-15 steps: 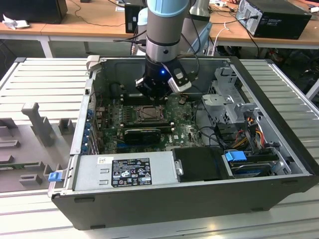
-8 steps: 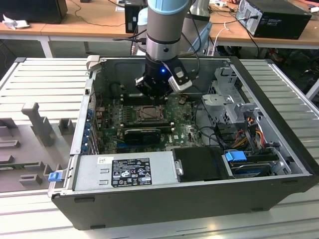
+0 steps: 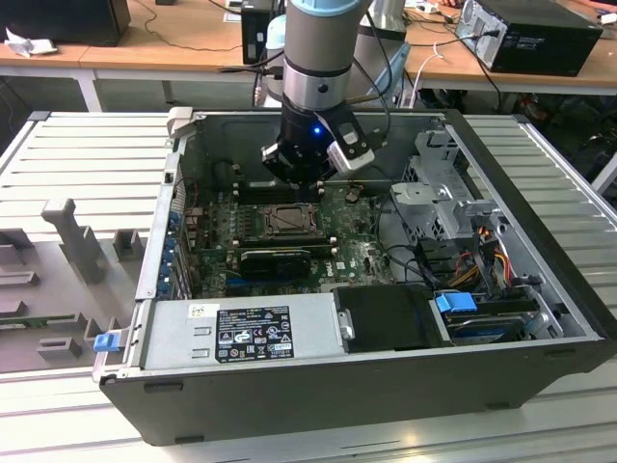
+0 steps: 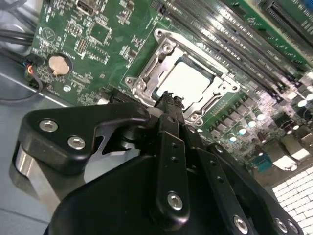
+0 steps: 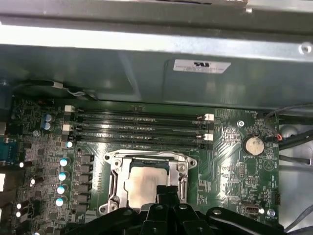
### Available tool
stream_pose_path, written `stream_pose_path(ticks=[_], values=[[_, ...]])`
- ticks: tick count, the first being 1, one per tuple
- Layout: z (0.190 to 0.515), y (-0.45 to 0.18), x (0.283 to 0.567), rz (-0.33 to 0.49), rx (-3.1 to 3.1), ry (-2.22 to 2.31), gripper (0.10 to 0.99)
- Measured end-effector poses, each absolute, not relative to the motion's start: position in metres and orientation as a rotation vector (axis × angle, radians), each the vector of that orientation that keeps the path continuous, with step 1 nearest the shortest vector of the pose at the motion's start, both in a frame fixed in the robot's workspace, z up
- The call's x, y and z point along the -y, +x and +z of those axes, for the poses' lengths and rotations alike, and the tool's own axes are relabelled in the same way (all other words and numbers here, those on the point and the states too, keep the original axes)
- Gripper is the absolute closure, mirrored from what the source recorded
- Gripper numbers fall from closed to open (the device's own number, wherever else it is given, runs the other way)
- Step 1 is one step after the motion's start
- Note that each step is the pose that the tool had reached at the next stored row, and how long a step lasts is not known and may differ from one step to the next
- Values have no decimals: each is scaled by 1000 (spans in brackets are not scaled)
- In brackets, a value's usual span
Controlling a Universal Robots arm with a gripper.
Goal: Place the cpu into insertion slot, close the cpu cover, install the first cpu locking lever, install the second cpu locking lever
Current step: 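Install the second cpu locking lever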
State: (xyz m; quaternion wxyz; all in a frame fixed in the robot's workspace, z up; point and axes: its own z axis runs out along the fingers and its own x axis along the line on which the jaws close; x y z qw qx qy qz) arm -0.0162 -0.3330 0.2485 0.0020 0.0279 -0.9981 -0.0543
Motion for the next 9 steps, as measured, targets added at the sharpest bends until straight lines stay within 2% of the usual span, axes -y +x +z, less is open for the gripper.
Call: stream_pose_path(ticks=[6, 9], values=[[248, -17, 353, -176, 3131, 88, 980], [248, -17, 361, -210, 3124, 87, 980]])
